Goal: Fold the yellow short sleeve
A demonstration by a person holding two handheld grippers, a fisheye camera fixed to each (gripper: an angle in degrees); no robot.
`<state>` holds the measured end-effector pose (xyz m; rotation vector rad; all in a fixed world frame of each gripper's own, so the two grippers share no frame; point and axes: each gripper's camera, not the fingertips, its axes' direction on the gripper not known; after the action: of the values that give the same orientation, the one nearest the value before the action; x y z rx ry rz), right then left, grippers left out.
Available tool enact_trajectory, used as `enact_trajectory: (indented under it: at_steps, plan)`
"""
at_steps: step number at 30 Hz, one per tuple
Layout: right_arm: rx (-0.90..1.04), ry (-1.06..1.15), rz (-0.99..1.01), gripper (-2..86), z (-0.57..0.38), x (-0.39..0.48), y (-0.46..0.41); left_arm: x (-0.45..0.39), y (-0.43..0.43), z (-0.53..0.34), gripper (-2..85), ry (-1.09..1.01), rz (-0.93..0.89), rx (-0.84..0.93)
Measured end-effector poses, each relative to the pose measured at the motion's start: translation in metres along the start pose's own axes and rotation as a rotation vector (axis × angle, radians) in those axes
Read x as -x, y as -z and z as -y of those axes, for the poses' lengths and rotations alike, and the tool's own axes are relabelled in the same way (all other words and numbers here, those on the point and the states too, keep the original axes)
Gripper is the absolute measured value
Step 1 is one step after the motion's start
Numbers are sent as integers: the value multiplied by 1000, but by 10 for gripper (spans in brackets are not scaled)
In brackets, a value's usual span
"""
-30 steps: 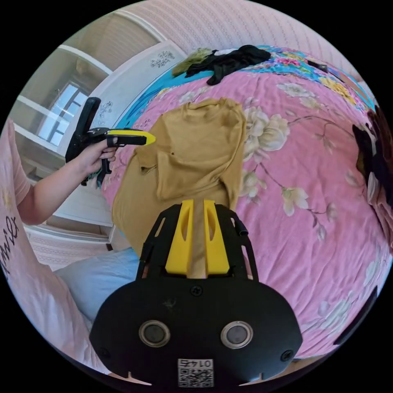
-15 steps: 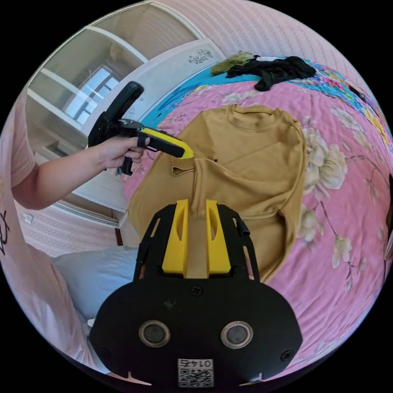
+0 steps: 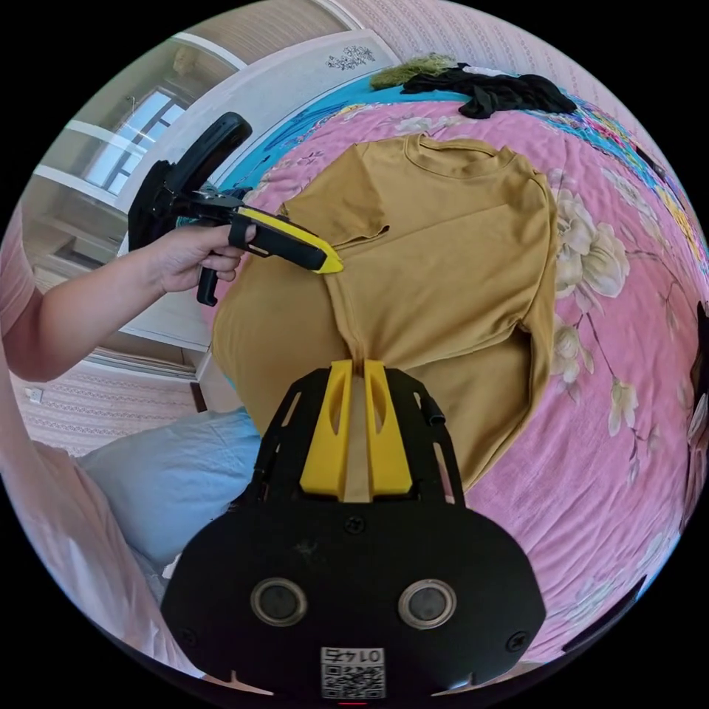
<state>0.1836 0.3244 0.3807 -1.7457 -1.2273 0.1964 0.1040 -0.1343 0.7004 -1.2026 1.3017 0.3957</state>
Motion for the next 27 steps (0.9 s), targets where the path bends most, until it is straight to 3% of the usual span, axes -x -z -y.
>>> enact_trajectory:
  at_steps: [4,8,14,21,27]
  plan:
    - [22,0,7,46,3,-3,-4,4,13,-1,48,32,14,-8]
    - [-75,-30,1,57,-5,-11,27,-4,68,10,44,-46,72,-115]
    - [-252,-181,-164,75,6,-57,54,-16,84,92,52,-200,-37,-219]
    - [-188,-309,-167,54,21,-102,29,-15,45,183,42,-221,-93,-78]
    - [-298,-381,-68,25,1,-128,55,-14,59,202,-1,-220,-198,-120]
